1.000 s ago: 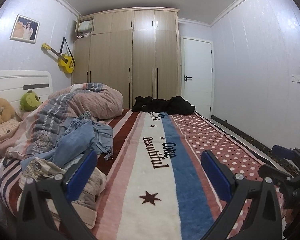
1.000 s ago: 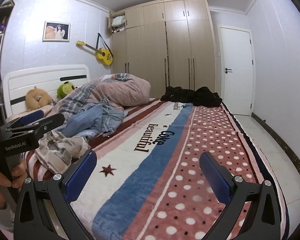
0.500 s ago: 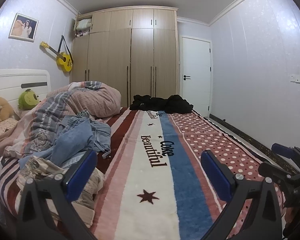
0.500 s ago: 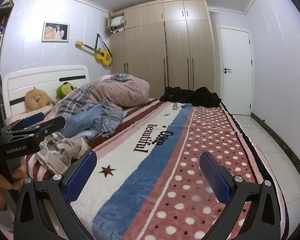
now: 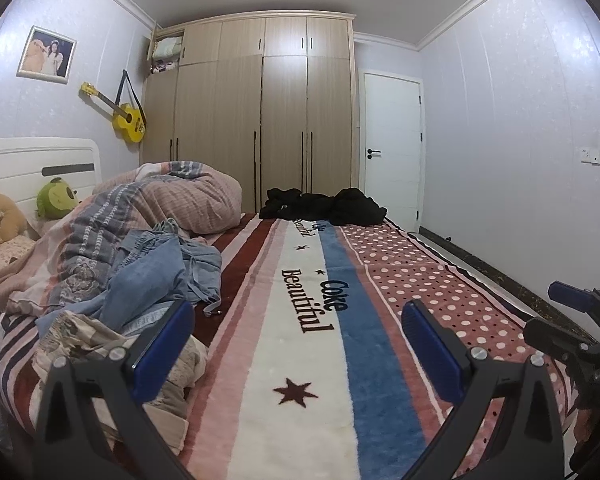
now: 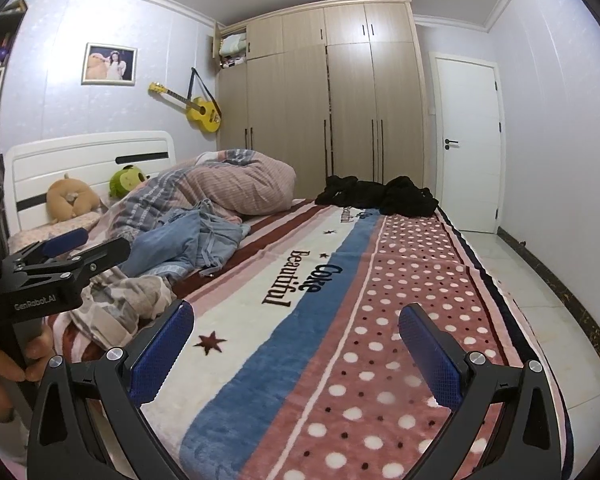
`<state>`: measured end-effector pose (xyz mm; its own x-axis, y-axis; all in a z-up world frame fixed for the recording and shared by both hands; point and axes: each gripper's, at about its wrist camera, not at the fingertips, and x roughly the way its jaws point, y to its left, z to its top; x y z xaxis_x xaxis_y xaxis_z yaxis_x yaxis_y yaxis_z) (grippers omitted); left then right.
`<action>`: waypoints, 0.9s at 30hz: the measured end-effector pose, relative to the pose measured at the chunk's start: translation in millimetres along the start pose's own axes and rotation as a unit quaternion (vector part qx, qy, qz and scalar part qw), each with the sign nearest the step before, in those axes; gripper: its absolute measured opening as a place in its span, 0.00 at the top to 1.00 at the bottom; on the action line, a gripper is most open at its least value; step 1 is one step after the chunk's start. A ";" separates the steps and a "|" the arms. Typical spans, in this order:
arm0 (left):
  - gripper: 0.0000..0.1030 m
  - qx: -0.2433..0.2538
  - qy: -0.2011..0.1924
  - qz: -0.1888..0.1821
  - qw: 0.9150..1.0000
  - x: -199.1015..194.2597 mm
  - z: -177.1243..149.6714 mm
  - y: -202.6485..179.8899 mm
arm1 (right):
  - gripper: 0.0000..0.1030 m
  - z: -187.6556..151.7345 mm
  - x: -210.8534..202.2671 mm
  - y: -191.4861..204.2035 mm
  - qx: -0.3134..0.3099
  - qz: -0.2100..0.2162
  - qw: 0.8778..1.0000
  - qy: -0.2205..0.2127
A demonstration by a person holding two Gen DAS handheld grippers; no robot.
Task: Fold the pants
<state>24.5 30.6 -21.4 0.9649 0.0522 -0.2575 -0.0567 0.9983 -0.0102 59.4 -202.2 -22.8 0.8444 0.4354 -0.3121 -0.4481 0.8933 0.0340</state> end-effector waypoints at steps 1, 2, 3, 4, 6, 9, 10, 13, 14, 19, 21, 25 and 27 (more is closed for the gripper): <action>0.01 0.000 0.000 0.000 1.000 0.6 -0.2 -0.2 | 0.01 0.6 -0.3 -0.5 0.000 -0.001 1.000 0.000; 0.01 0.000 0.000 0.000 1.000 0.7 -0.4 -0.2 | 0.01 0.6 -0.4 -0.6 0.001 -0.001 1.000 0.000; 0.01 0.000 0.000 0.000 1.000 0.7 -0.4 -0.1 | 0.01 1.1 -0.7 -1.2 0.001 -0.001 1.000 -0.001; 0.01 0.000 0.000 0.000 1.000 0.7 -0.5 0.0 | 0.01 0.7 -0.4 -0.9 0.001 -0.001 1.000 0.000; 0.01 0.000 0.001 -0.001 1.000 0.8 -0.4 0.0 | 0.01 0.9 -0.4 -1.3 0.001 -0.001 1.000 0.000; 0.01 0.000 0.001 0.000 1.000 0.7 -0.3 -0.2 | 0.01 0.4 -0.3 -0.8 0.000 0.000 1.000 0.000; 0.01 0.000 0.001 0.000 1.000 0.7 -0.3 -0.2 | 0.01 0.4 -0.3 -0.7 0.000 0.000 1.000 0.000; 0.01 0.000 0.000 0.001 1.000 0.8 -0.4 -0.2 | 0.01 0.2 -0.2 -0.6 0.001 0.000 1.000 0.000; 0.01 -0.001 0.001 -0.001 1.000 1.2 -0.4 -0.1 | 0.01 0.5 -0.3 -0.8 0.001 0.000 1.000 0.000; 0.01 0.000 0.002 0.000 1.000 2.0 -1.3 -0.1 | 0.01 1.5 -0.8 -1.9 0.002 -0.004 1.000 0.002; 0.01 -0.001 0.002 -0.002 1.000 1.9 -1.3 0.1 | 0.01 2.2 -1.4 -2.4 0.002 -0.005 1.000 0.002; 0.01 0.001 0.002 -0.003 1.000 2.7 -2.3 0.8 | 0.01 2.3 -1.2 -3.1 0.002 -0.004 1.000 0.002; 0.01 0.001 0.003 -0.004 1.000 2.8 -2.1 0.5 | 0.01 2.0 -1.2 -2.9 0.002 -0.004 1.000 0.002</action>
<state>26.6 31.2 -24.2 0.9639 0.0434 -0.2626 -0.0480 0.9988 -0.0110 60.3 -205.0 -20.6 0.8466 0.4284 -0.3159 -0.4407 0.8969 0.0352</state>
